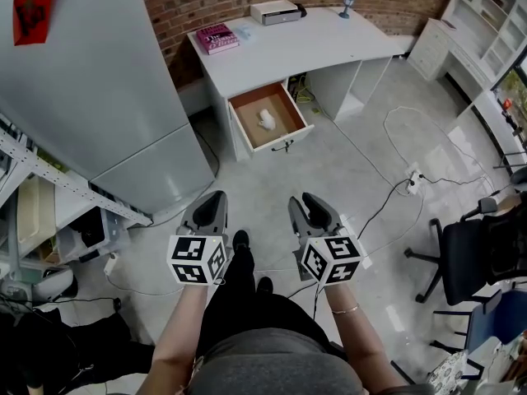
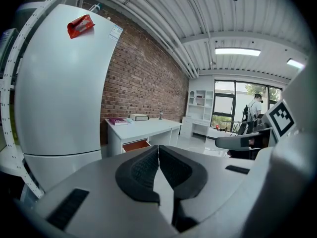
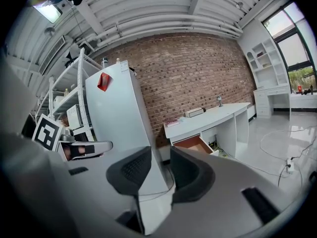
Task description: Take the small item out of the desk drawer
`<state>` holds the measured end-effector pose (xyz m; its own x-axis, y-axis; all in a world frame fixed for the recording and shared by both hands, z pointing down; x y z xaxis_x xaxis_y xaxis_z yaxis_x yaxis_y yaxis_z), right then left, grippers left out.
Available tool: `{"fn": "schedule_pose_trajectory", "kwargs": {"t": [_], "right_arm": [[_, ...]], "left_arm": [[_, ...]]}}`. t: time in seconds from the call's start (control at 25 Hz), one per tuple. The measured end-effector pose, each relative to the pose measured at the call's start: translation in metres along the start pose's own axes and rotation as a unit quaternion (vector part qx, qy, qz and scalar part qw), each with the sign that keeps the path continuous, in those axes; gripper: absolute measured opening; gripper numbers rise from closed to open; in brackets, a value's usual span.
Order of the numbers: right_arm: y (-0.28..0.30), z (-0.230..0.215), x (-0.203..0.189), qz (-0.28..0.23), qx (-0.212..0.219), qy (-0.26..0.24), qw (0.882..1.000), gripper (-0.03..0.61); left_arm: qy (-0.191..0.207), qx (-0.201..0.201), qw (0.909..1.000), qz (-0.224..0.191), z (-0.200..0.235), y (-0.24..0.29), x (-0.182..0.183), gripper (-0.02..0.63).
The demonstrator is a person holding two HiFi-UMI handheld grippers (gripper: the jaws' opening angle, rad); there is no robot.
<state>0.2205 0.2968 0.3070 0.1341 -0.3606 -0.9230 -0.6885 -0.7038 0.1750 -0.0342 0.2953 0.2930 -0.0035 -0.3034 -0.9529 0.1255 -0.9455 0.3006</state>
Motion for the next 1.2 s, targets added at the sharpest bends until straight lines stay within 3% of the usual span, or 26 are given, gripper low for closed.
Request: {"fn": "schedule_pose_trajectory", "kwargs": {"t": [0.44,1.2], "right_arm": [[0.043,-0.031,0.013,0.0,-0.015,0.018,1.0,0.127],[0.197,-0.091,0.07,0.018,-0.034,0.015,0.999,0.133]], "left_arm": [[-0.009,-0.014,0.9998,0.009,0.017,0.064,0.008,0.023],[-0.017,-0.04,0.9985,0.032,0.09,0.231,0.051,0.023]]}}
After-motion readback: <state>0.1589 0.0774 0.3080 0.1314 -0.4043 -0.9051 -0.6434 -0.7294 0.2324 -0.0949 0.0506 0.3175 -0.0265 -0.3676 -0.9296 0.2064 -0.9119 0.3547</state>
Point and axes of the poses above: the fingertips, and each gripper's own axes: y forward along the fingers, z to its left, x out of its top, the point moved 10 cm from there along -y, backward along the fingers, and after that the axes turned 15 degrees about x, right-handed, at the moved point
